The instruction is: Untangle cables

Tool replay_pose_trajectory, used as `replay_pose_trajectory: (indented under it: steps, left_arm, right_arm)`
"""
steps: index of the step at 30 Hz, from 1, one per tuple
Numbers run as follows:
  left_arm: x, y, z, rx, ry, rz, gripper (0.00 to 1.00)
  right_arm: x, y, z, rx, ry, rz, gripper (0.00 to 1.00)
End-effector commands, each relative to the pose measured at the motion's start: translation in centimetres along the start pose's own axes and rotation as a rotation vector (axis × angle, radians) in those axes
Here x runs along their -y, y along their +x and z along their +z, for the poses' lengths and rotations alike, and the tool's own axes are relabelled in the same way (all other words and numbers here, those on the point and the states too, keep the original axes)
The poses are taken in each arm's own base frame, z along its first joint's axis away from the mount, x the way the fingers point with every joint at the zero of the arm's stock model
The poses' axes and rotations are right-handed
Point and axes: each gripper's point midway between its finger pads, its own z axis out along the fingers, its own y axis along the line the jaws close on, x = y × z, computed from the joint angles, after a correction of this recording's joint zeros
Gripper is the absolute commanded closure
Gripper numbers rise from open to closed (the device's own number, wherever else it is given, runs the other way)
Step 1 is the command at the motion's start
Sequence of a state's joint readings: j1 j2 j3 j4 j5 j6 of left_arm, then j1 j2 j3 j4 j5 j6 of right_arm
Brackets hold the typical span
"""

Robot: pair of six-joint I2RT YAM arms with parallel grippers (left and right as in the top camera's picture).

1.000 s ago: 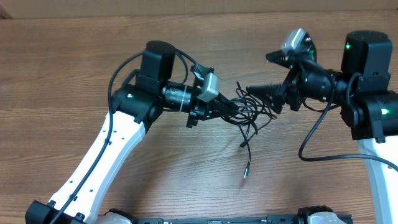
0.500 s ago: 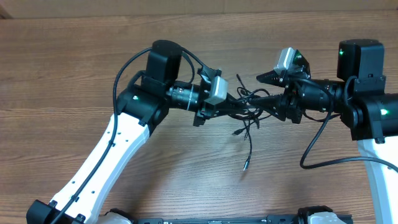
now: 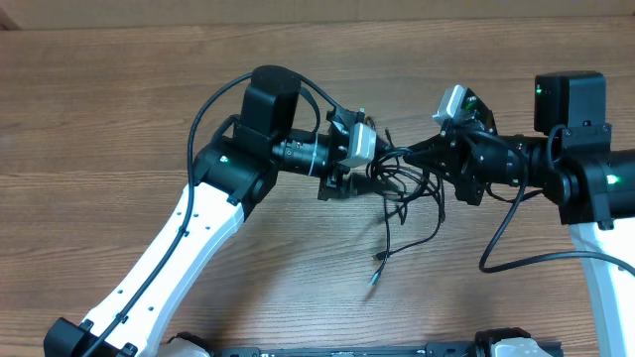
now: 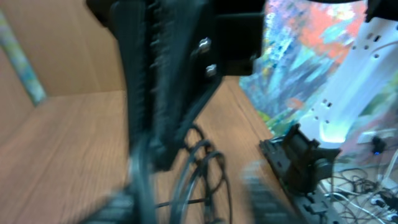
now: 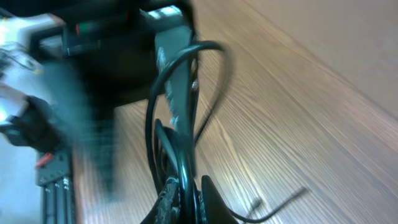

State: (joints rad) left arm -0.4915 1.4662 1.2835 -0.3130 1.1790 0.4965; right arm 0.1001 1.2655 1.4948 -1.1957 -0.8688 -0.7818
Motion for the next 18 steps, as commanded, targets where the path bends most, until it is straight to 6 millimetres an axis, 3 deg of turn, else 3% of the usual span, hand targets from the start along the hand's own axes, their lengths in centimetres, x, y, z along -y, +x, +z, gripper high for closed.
replay_pose_trajectory:
  steps: [1,7,11,18]
  left_arm:
    - [0.8,-1.2,0.1,0.019,0.022,-0.079,0.0]
    - [-3.1,0.5,-1.5,-0.026,-0.19,-0.404,0.0]
    - [-7.0,3.4,-4.6,-0.039,-0.453,-0.73,0.0]
    - [-7.5,4.2,-5.6,-0.036,-0.501,-0.822,0.0]
  right_arm:
    - [2.8,0.8,-0.5,-0.072,0.166,0.091,0.96]
    - [7.0,0.7,-1.7,-0.06,0.399,0.284,0.96]
    - [8.4,0.0,-2.2,0.002,0.472,0.42,0.96]
    - [9.0,-1.9,-2.4,0.111,0.469,0.534,0.96]
